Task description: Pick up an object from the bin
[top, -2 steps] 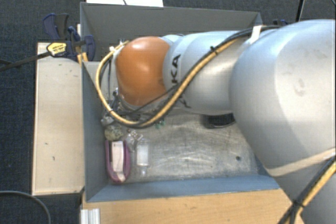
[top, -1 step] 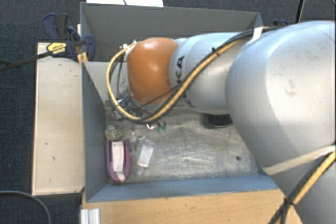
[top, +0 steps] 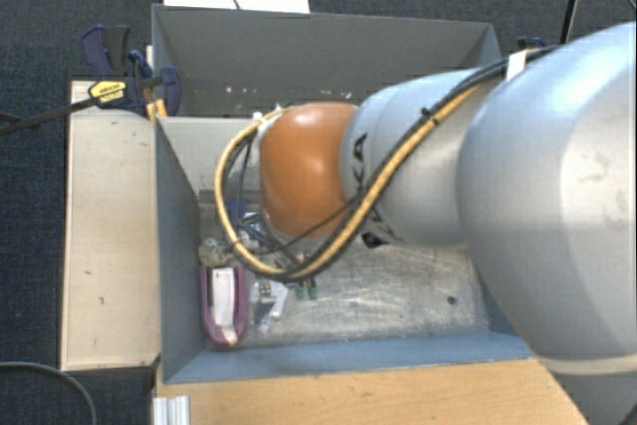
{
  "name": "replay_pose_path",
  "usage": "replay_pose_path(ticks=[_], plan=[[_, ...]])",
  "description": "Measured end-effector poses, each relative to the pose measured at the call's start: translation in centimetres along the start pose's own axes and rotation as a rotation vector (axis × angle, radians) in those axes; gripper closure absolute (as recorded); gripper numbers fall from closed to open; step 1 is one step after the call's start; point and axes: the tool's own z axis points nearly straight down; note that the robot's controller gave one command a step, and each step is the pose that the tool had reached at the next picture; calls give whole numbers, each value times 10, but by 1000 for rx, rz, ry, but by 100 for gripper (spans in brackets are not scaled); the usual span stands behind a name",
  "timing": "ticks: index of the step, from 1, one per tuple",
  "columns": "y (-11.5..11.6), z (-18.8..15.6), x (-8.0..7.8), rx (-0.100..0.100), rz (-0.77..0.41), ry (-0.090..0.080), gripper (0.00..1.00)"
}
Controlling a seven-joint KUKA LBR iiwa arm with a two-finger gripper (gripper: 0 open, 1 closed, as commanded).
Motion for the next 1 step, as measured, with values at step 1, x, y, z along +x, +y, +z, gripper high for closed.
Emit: replay_pose_path(ticks=[1], plan=[[16, 33, -36, 1, -56, 6, 0]])
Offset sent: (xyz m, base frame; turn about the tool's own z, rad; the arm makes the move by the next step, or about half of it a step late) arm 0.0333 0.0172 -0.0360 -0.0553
